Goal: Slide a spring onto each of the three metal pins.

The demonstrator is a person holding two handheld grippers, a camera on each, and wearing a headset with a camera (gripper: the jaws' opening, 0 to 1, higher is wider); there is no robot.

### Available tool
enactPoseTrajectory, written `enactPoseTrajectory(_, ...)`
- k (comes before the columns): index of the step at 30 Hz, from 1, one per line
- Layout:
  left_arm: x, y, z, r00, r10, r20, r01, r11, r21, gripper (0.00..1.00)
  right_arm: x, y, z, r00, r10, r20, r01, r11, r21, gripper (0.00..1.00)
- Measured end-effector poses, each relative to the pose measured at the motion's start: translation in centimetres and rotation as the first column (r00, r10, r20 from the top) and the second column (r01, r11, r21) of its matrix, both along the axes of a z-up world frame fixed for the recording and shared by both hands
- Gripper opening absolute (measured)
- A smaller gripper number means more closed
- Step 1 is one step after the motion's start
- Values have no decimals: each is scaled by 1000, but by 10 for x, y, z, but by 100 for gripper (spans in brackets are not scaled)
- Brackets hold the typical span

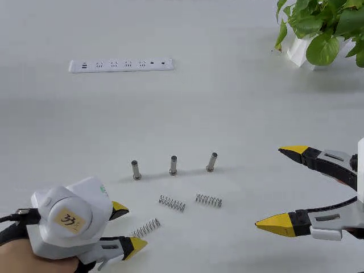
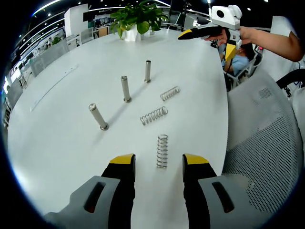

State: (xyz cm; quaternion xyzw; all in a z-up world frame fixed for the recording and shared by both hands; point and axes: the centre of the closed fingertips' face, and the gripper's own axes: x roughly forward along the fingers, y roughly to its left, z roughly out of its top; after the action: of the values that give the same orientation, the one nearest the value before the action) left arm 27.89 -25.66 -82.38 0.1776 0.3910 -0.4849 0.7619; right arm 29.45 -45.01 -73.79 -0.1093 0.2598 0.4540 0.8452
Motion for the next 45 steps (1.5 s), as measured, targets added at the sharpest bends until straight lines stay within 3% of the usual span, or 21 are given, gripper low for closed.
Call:
enactPoseTrajectory(4,-3,0,-10,1000,-12,-13,13,998,57,29,-3,-3,-3,1000,16,7,-16,1000,1,98)
enactPoseTrajectory(13,-2,-4,-17,999,14,-36,-11,996,90,23,-4,-9,-6,1000,28,5,-27,1000,-7,97)
enactPoseTrajectory(26,-3,2,-20,1000,-5,-30,10,985,172,16,-2,-13,-3,1000,23,13,-22,1000,-9,94)
enactPoseTrajectory(45,-4,6,-21,999,-39,-33,46,974,220,7,-4,-15,-3,1000,17,14,-17,1000,-16,91)
